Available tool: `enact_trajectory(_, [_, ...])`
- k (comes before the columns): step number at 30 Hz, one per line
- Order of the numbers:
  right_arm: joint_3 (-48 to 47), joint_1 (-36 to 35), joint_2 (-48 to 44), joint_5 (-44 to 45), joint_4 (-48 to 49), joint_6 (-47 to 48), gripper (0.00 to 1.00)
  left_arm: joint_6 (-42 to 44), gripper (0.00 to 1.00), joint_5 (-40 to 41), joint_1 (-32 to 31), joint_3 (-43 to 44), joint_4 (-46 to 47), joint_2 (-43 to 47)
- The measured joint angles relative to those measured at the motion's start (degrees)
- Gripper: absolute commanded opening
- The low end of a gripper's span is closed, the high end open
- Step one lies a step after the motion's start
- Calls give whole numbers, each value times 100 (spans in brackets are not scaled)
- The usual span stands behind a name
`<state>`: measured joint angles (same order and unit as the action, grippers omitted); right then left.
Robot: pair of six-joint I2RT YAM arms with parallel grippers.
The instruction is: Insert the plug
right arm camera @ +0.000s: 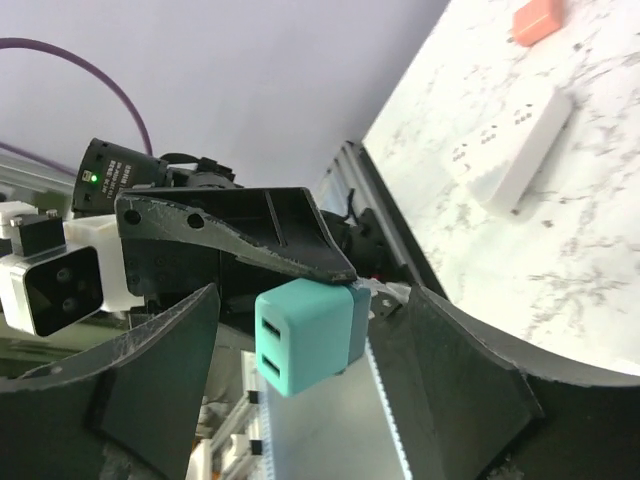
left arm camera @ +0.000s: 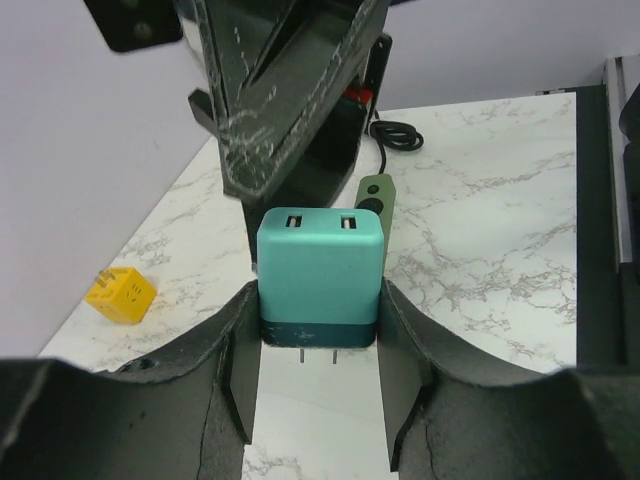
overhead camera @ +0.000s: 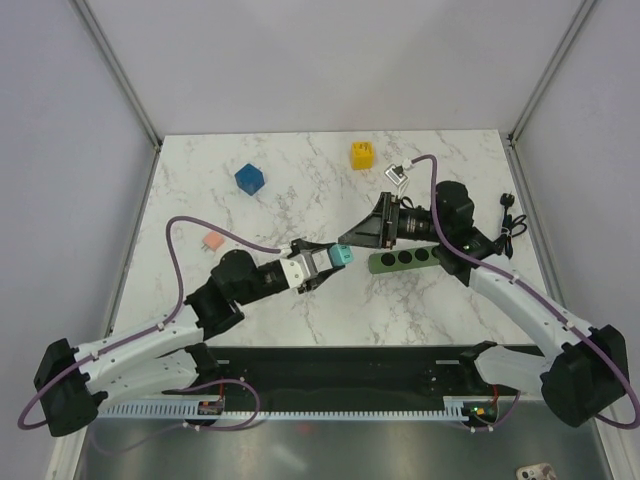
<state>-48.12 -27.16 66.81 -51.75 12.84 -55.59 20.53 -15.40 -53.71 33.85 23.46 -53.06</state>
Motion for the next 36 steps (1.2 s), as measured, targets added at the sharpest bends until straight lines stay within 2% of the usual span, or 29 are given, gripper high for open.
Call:
enact_trajectory(2, [-240, 0, -92, 125, -520, 409, 84, -81, 2, 70, 0, -125, -114, 243])
enact_trajectory(7, [-575, 0, -260, 352, -1484, 1239, 73, -273, 2, 212, 0, -339, -417, 535])
enact_trajectory(9, [-584, 0, -260, 409, -1827, 1502, 70, -328, 2, 251, -2, -341, -562, 503])
enact_trajectory(16, [-752, -63, -258, 713, -2859, 2177, 68, -415, 2, 398, 0, -59, -1174, 37])
enact_trajectory(30, [-809, -660, 109, 1482, -3362, 2542, 65, -577, 2, 433, 0, 74, -1436, -249])
enact_trajectory(35, [-807, -822, 286, 1593, -3307, 2527, 58, -605, 2, 426, 0, 195, -1436, -422])
enact_trajectory(36, [-807, -837, 315, 1609, -3298, 2522, 53, -616, 2, 422, 0, 210, -1436, -463])
